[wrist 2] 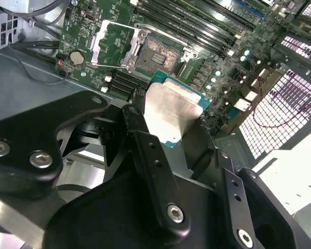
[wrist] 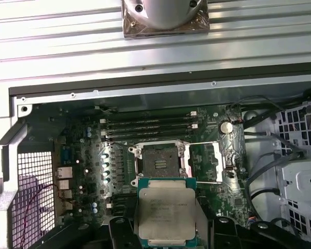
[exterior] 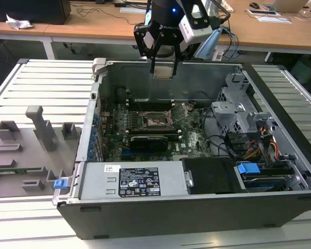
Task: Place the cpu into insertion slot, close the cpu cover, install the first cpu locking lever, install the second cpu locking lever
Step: 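Place the cpu into insertion slot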
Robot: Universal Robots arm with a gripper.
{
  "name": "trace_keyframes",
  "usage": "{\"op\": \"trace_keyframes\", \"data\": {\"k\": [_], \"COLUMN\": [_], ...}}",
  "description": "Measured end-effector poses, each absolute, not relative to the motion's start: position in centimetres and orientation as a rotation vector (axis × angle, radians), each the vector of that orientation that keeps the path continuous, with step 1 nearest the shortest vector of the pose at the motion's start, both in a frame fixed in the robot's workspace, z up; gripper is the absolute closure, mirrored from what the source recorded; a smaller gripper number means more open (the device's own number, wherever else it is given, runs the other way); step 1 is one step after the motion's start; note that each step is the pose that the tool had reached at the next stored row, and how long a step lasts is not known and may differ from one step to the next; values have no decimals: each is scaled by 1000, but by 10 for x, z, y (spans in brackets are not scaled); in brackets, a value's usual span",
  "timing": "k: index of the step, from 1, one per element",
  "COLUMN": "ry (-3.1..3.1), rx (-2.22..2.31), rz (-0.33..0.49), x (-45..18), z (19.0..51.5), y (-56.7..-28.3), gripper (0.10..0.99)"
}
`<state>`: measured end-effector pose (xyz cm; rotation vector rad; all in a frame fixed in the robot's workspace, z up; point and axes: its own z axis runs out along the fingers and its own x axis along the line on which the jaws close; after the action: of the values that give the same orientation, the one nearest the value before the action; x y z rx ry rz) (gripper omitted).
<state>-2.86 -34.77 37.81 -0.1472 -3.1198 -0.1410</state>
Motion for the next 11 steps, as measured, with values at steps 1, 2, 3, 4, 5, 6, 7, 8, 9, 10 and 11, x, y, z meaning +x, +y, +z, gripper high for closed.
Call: {"op": "trace_keyframes", "data": {"k": [1,2,3,4,5,6,7,8,9,10,11], "ry": [-3120,-3119,-3119,-3119,-3119,-3119,-3118,-3118,-3118,-3118,-3117], "rx": [-157,-165,-170,-179,-185,-190,-197,-206,-211,-216,-230], "rz": [-141,-141,-141,-141,-141,-141,-142,-142,-142,-142,-142], "x": [-29,-29,-29,-29,-29,-29,-29,-29,-29,-29,-29], "z": [378,378,378,378,378,378,378,378,378,378,378], "y": [-348,-348,-348,-348,-348,-348,-348,-348,-348,-348,-348], "gripper": [557,557,557,557,557,557,557,557,557,557,557]}}
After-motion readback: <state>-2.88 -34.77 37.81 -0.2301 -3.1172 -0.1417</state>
